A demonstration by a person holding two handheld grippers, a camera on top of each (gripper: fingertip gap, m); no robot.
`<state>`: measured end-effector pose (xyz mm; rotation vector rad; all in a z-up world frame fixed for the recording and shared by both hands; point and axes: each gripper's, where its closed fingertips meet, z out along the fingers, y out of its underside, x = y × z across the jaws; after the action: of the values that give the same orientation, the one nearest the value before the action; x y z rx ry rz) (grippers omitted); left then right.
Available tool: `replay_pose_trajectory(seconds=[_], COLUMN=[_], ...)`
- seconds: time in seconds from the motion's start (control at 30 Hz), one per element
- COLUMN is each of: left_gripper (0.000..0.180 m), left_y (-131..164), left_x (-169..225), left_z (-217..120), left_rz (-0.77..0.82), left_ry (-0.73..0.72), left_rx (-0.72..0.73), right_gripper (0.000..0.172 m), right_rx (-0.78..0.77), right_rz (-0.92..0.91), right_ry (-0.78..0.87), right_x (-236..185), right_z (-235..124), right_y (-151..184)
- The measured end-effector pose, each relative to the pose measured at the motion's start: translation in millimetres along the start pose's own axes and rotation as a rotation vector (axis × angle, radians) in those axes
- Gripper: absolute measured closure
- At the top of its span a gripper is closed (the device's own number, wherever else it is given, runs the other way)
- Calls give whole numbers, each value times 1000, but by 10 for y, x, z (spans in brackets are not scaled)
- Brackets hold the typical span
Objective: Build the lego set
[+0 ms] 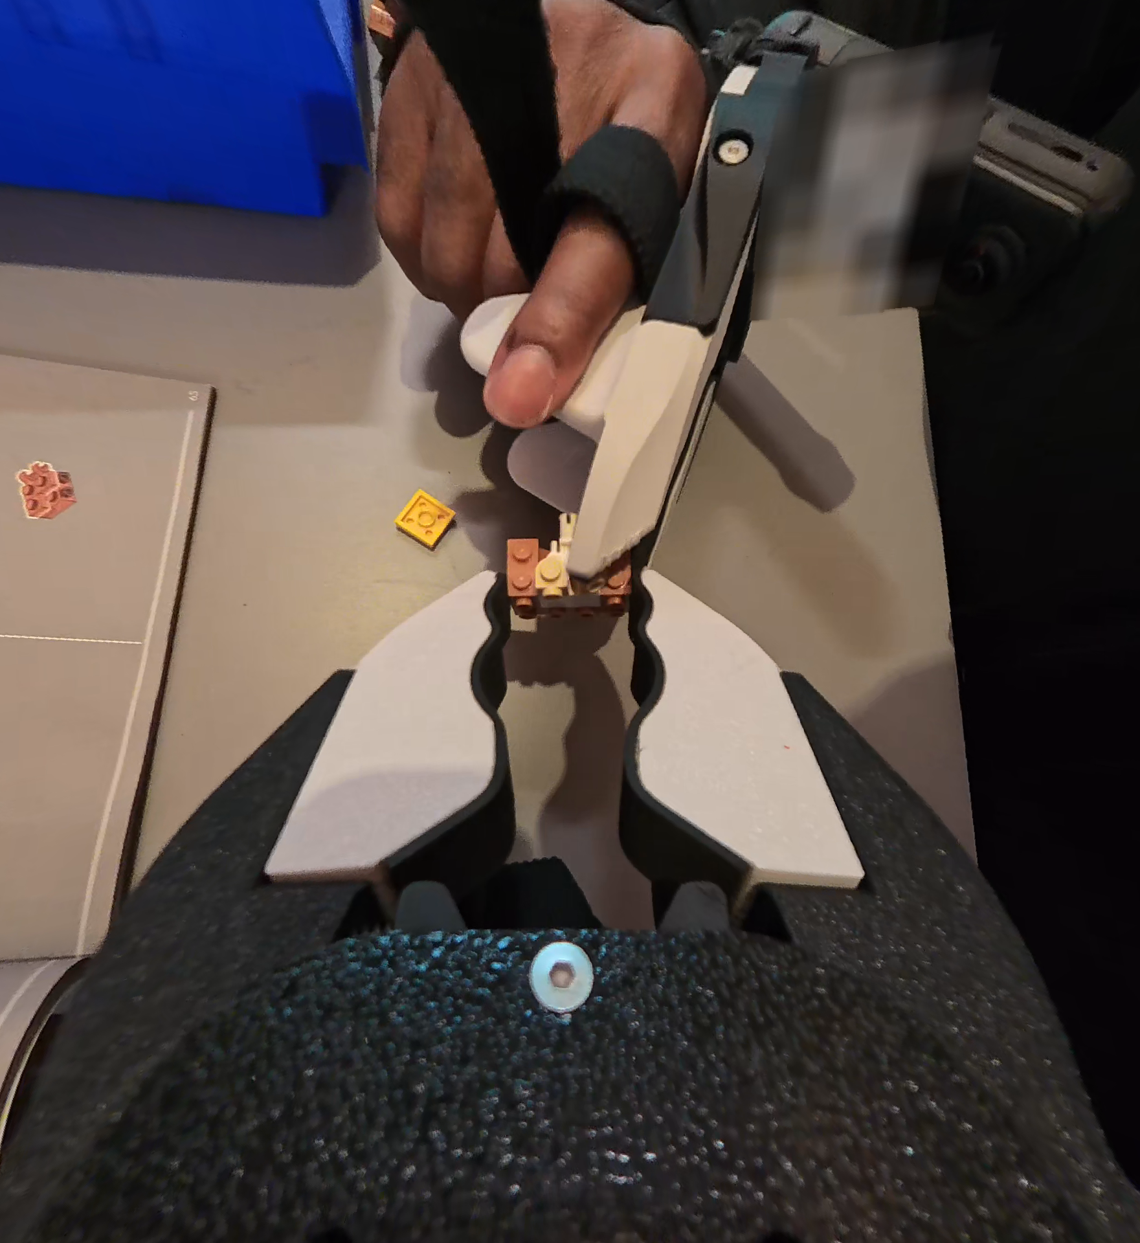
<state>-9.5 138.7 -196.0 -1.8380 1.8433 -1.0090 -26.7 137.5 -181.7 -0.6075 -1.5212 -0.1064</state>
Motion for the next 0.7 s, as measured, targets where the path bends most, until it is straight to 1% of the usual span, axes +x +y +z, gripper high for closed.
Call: replay_pose_trajectory(seconds=[0.23,0.37,0.7], left_gripper=[147,147,147], left_y=[-1,24,27], left_x=[-68,-98,-143], left_z=[-6,12,32], left_rz=[-5,-13,0], left_ry=[-89,-128,-209], left_rx=[-21,-42,-63], right_gripper=[144,144,143], right_rx=[-86,-126,-165], right_rz=[-47,-88,-95], right_ry=[13,-6,-17], right_x=[16,-17,-35], right_z=[22,32,45], right_y=[75,103,121])
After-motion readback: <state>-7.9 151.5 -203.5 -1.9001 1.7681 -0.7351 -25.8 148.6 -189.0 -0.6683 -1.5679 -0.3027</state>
